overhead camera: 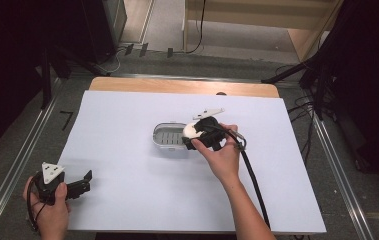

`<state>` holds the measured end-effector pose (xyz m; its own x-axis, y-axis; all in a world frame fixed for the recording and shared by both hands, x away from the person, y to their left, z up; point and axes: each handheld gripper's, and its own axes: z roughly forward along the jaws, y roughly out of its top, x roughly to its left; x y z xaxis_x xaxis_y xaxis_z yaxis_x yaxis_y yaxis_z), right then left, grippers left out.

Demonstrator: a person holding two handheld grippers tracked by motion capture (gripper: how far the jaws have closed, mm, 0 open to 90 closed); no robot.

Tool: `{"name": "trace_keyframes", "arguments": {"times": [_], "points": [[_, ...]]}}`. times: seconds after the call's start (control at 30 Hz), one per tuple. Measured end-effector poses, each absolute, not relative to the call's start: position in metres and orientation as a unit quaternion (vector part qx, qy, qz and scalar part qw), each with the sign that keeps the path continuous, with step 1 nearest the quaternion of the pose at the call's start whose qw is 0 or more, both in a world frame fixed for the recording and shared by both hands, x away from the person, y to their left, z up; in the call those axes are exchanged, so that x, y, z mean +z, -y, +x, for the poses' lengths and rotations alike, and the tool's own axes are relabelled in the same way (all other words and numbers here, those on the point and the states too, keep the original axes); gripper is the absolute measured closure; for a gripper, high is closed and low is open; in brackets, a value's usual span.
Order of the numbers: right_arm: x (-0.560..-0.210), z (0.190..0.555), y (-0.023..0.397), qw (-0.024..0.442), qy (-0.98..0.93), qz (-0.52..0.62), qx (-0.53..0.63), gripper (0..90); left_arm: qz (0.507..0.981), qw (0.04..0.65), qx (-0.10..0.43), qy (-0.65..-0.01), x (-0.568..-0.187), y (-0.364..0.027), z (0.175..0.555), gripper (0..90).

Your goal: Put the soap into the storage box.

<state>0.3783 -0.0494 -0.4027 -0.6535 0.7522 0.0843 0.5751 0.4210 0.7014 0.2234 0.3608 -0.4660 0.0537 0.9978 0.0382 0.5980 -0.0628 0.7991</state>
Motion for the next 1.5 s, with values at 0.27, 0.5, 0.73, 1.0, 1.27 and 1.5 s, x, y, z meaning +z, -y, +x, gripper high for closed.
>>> {"name": "trace_keyframes", "arguments": {"times": [0.27,0.5,0.73,1.0,1.27,1.5], "points": [[-0.403,0.383,0.036,0.119,-0.838,0.394,0.359,24.8,0.655,0.311,0.318,-0.610,-0.466,-0.361,0.224,0.0],[-0.404,0.386,0.027,0.116,-0.840,0.389,0.360,24.8,0.656,0.310,0.319,-0.610,-0.466,-0.360,0.224,0.0],[-0.404,0.390,0.013,0.110,-0.843,0.386,0.359,24.8,0.656,0.310,0.319,-0.609,-0.466,-0.360,0.224,0.0],[-0.407,0.395,0.002,0.106,-0.849,0.380,0.352,24.8,0.658,0.308,0.318,-0.609,-0.466,-0.360,0.225,0.0],[-0.413,0.399,-0.004,0.094,-0.849,0.388,0.345,24.8,0.659,0.309,0.317,-0.609,-0.466,-0.361,0.225,0.0],[-0.419,0.402,-0.006,0.083,-0.846,0.403,0.340,24.7,0.659,0.306,0.316,-0.610,-0.466,-0.360,0.225,0.0]]}}
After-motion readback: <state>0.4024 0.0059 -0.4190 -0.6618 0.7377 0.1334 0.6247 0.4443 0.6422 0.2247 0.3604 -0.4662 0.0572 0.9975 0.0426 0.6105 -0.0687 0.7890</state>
